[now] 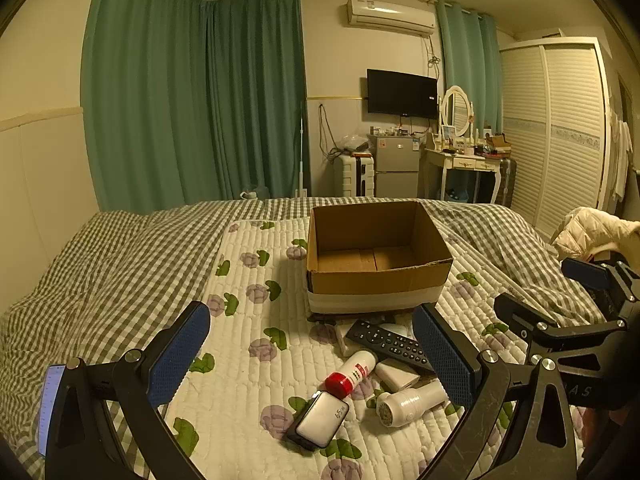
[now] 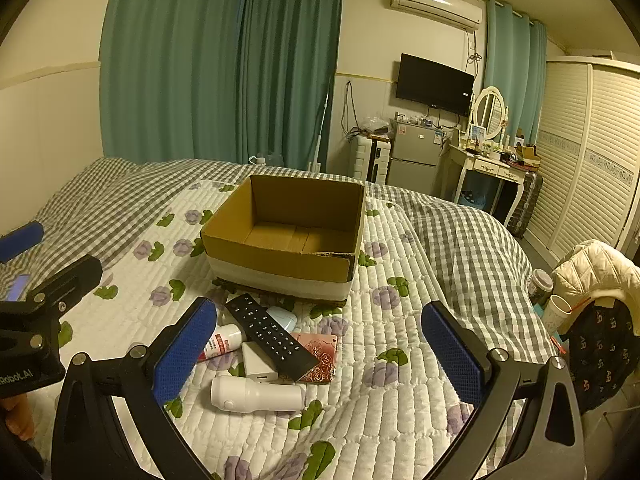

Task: Organize rigid objects
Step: 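Grasp the black charger with the left tool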

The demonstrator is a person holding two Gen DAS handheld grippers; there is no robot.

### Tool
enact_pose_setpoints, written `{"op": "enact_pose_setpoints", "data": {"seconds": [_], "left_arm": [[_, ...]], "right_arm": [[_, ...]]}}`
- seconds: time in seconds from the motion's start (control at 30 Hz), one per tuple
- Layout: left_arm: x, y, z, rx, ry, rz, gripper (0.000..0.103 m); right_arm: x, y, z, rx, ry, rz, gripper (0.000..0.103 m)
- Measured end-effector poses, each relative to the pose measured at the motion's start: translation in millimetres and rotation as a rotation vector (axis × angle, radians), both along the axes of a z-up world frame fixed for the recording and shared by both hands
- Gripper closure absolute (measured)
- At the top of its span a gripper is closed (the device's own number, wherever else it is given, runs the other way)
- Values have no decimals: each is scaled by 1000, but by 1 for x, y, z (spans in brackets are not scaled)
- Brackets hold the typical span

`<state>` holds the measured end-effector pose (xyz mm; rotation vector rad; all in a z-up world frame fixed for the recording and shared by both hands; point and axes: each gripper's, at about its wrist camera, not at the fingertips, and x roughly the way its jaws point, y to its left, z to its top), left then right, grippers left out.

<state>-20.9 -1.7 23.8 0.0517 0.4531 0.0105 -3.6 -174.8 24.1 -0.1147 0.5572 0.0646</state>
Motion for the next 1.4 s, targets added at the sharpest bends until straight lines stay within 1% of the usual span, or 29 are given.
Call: {"op": "enact_pose_setpoints", "data": {"seconds": [0.13,0.2,0.3,0.37,0.43,0.47,0.5,0.57,0.67,0.73,0.77,0.8,0.83,0.9,0.93,1.0,1.1,1.2,1.3,1.4], "left_arm": [[2,2,-9,-1,24,4,0],[7,6,-20,-13,57,2,0],[19,11,-48,-16,139,1,0],[27,15,-71,-22,209,-1,2],[39,17,-97,-30,302,1,3],[45,16,-108,-24,350,7,6],[50,16,-118,-20,390,9,11],[58,14,-138,-18,458,6,16],[65,9,-154,-8,518,-6,22],[69,4,-163,9,555,-21,30],[71,3,-168,13,571,-33,41],[72,1,-171,28,583,-34,44],[70,-1,-170,41,577,-33,44],[68,-2,-168,41,563,-44,49],[66,-2,-166,32,555,-47,50],[62,1,-156,1,535,-43,56],[57,9,-137,-45,491,-31,60],[62,18,-118,-49,450,-15,60],[65,25,-99,-48,410,-7,60],[81,34,-93,-55,395,3,60]], "right_arm": [[2,1,-4,-9,14,4,0],[7,1,-11,-15,30,5,0],[17,3,-27,-8,77,11,0],[24,6,-40,-12,115,16,0],[31,8,-52,-16,139,13,0],[34,9,-56,-14,149,15,0],[37,10,-62,-7,162,21,0],[43,11,-70,-1,186,26,0],[51,12,-84,-3,236,33,0],[56,11,-90,0,264,30,0],[58,10,-93,4,277,30,0],[59,10,-95,7,285,31,0],[60,10,-96,9,291,31,0],[61,11,-97,11,299,30,0],[61,11,-97,10,301,30,0],[61,13,-96,0,301,31,0],[61,20,-92,-31,298,47,0],[63,30,-87,-68,307,87,0],[73,42,-84,-118,316,160,0],[95,52,-93,-176,356,224,0]]}}
